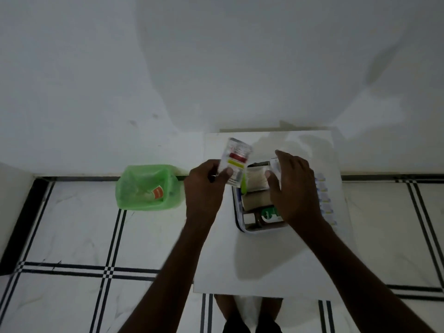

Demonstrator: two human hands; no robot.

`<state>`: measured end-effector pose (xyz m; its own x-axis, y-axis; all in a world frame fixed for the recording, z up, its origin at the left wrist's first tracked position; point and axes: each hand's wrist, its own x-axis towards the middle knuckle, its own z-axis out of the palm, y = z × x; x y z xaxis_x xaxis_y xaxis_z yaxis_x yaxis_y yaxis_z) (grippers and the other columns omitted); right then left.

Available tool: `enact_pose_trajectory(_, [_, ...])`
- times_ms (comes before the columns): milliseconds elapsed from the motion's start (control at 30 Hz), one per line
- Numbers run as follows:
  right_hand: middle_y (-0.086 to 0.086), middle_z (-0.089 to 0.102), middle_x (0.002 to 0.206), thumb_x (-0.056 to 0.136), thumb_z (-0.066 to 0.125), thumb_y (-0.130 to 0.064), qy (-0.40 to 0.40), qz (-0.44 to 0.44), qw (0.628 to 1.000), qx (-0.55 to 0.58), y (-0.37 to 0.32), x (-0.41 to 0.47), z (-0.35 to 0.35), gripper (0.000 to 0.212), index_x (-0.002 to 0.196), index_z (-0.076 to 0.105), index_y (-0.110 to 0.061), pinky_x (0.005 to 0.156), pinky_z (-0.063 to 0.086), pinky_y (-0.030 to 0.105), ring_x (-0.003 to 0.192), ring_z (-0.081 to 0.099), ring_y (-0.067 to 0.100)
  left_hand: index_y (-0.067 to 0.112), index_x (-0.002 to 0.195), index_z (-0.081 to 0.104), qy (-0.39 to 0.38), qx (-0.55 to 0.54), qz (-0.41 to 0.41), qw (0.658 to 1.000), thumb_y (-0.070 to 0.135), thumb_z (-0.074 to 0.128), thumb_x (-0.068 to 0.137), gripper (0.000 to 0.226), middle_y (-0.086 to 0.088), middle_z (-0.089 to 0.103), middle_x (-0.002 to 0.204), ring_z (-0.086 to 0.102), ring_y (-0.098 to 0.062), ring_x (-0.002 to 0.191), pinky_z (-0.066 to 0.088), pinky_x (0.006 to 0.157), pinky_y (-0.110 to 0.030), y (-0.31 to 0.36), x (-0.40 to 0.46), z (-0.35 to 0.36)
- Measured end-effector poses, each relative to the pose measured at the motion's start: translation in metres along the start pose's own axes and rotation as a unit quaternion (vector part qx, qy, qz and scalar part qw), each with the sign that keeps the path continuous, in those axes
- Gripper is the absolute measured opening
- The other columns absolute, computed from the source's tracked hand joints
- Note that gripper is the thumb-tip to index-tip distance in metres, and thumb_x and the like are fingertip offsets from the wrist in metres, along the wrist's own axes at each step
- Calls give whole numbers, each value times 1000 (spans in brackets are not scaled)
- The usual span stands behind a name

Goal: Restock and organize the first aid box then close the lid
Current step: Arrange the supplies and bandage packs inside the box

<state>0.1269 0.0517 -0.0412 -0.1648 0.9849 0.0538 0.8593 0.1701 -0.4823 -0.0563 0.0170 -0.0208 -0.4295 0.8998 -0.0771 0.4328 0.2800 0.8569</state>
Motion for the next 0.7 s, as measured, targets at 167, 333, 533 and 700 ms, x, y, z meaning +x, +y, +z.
enact_pose_trajectory(167, [19, 53, 138, 95, 51, -36, 27, 141, 990, -5, 44, -10, 6, 58, 142, 38, -5, 101, 43, 48, 127, 47, 36, 24, 103, 74, -151, 206, 55, 965, 28, 78, 79, 25, 1, 75, 84, 67, -17, 76, 39, 63, -24, 17, -19, 32])
enact_pose_trajectory(333, [26, 48, 129, 79, 70, -47, -53, 255, 960, -106, 75, -23, 24, 85, 141, 32, -2, 92, 41, 52, 116, 47, 43, 25, 107, 73, -127, 308, 127, 934, 30, 70, 85, 23, 1, 71, 102, 60, -22, 100, 43, 72, -29, 11, -32, 43])
enact_pose_trajectory(533, [25, 44, 125, 61, 83, -44, -45, 284, 954, -85, 96, -28, 34, 99, 137, 33, -4, 89, 44, 52, 112, 47, 44, 17, 133, 54, -9, 198, 50, 979, 19, 68, 86, 49, -8, 69, 112, 66, -27, 97, 56, 80, -42, -15, -36, 44])
enact_pose_trajectory(700, [26, 44, 124, 55, 91, -30, -12, 295, 955, 37, 114, -28, 28, 105, 137, 33, -2, 95, 42, 47, 114, 46, 44, 20, 135, 52, -4, 139, 16, 990, 7, 60, 89, 48, -9, 75, 101, 72, -29, 85, 58, 78, -46, -13, -35, 53])
